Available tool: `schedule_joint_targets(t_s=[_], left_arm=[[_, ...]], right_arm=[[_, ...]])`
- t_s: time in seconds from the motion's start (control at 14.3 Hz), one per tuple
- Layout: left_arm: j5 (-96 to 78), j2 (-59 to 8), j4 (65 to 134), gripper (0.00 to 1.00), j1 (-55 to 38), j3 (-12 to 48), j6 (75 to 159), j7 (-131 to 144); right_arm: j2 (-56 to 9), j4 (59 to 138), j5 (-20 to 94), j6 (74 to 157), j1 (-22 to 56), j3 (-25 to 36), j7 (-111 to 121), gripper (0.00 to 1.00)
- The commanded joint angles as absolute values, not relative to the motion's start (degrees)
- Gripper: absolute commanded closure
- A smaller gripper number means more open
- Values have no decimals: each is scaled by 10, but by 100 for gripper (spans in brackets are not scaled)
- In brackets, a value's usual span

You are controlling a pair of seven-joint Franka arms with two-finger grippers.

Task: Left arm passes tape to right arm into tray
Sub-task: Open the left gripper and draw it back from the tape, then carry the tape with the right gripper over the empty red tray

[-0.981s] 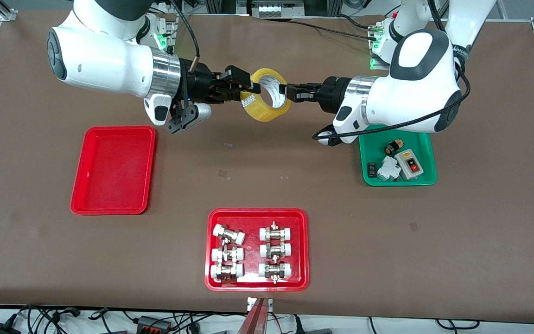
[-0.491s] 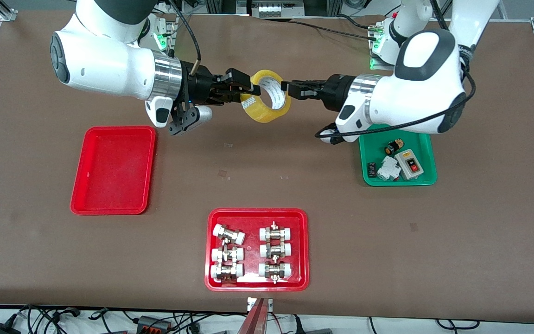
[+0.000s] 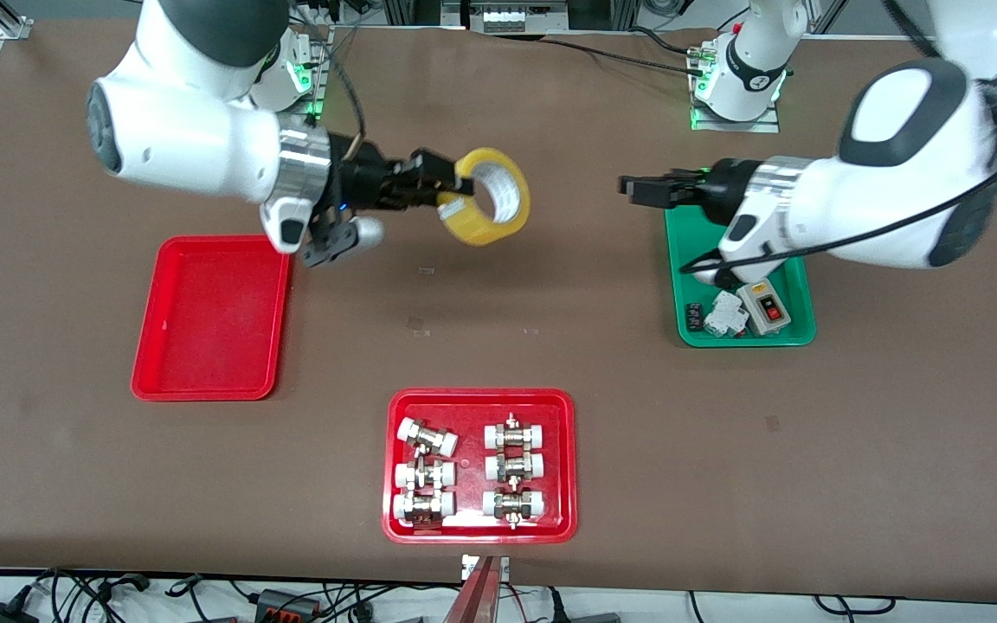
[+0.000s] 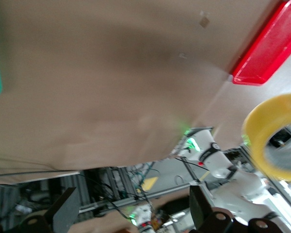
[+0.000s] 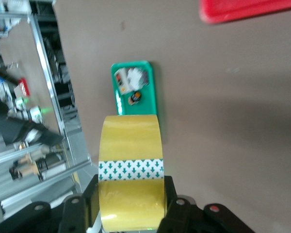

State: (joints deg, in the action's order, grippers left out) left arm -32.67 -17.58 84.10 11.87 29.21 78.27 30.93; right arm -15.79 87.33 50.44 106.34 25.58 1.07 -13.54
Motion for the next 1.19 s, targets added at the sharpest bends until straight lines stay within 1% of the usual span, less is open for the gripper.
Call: schedule_joint_targets(t_s=[0.0, 0.21, 0.35, 0.49, 0.56, 0.63, 0.77, 0.84, 0.91, 1.12], left_arm=[[-267, -141, 841, 0, 190, 297, 738, 191], [-169, -126, 840, 0, 218, 295, 734, 80], [-108, -122, 840, 0, 219, 294, 737, 10], [-38, -115, 838, 0, 216, 296, 742, -39], [-18, -82, 840, 0, 207, 288, 762, -73], [-12, -70, 842, 0, 192, 271, 773, -104], [-11, -39, 846, 0, 85, 145, 776, -118], [-11, -29, 859, 0, 48, 97, 779, -117], [-11, -16, 873, 0, 32, 74, 794, -116], [-10, 60, 986, 0, -3, 41, 858, -117]], right_arm=[[-184, 871, 505, 1037, 166, 8, -127, 70], [-228, 871, 482, 997, 54, 8, -99, 70], [-274, 872, 476, 953, -26, 8, -22, 70], [-304, 872, 469, 922, -88, 8, 69, 70], [-315, 872, 458, 906, -111, 8, 103, 70], [-327, 873, 435, 897, -129, 8, 139, 69], [-354, 885, 418, 898, -157, 8, 227, 69], [-367, 889, 418, 902, -169, 8, 262, 68], [-377, 889, 417, 903, -173, 8, 282, 68], [-391, 888, 409, 919, -185, 8, 324, 67]])
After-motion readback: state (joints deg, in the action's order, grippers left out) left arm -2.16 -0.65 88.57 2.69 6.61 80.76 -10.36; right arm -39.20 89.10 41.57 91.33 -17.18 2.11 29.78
